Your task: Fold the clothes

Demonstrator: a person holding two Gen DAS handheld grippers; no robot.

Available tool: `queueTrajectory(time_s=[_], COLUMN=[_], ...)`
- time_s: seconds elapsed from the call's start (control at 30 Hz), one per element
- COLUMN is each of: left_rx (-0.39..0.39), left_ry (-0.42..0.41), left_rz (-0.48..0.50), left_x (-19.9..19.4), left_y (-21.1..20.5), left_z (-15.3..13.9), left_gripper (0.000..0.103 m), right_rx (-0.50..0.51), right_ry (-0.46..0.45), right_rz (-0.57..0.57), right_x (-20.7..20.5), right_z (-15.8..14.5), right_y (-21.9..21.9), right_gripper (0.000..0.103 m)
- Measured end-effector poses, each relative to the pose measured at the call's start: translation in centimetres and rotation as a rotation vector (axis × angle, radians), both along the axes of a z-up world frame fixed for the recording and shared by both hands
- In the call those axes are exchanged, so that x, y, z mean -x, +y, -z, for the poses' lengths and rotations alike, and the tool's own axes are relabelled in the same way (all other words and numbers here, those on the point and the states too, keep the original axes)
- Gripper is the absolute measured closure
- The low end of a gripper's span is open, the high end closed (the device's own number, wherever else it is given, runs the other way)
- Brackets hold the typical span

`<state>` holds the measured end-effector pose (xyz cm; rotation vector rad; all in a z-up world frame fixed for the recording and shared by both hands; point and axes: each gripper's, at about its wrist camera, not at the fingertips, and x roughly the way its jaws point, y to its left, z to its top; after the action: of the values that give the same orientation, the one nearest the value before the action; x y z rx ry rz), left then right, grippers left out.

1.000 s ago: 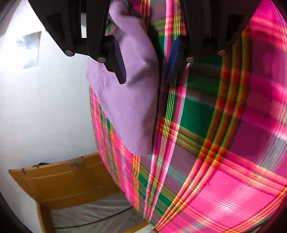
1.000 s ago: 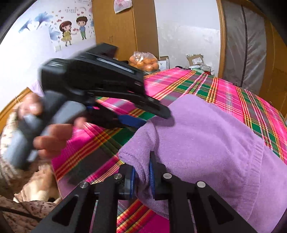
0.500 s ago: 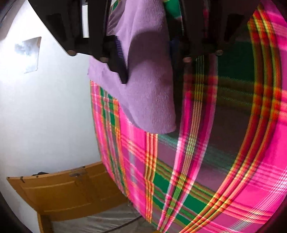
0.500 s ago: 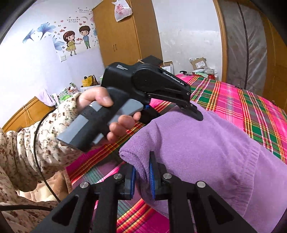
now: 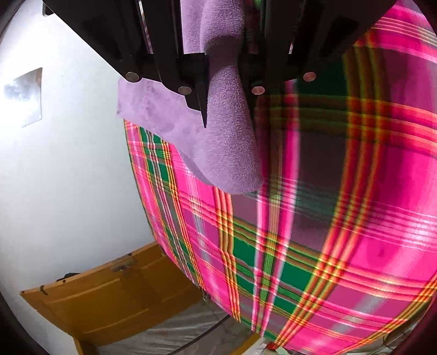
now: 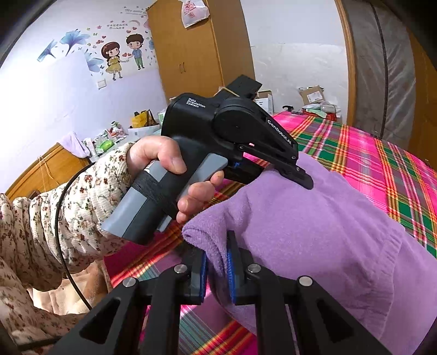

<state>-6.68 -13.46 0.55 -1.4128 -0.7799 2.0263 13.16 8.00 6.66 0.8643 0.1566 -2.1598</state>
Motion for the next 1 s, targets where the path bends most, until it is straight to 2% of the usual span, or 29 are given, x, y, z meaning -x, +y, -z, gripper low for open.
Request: queueTrajectory(time_s=[0.23,0.73,1.0], left_rx=[0.022,0.123,0.123], left_ry=[0.005,-0.01,-0.036], left_rz=[-0.031,-0.152,-0.168], left_x=[0.0,-3.5,-3.8], left_y=[-3.4,-12.8,-14.2], left_z=[-0.3,0.1,1.0], left_gripper=[0.091,0.091,0.087], right_rx=[0.009,0.054,0.039], right_ry=[-0.028,-0.137,-0.182], right_rz=[-0.085,-0.297,-0.312], right_x=[0.8,1.5,2.1], right_z=[0.2,1.4,3.1], right_y=[-3.1,-10.2,-11.6], right_gripper=[0.091,0.091,0.09])
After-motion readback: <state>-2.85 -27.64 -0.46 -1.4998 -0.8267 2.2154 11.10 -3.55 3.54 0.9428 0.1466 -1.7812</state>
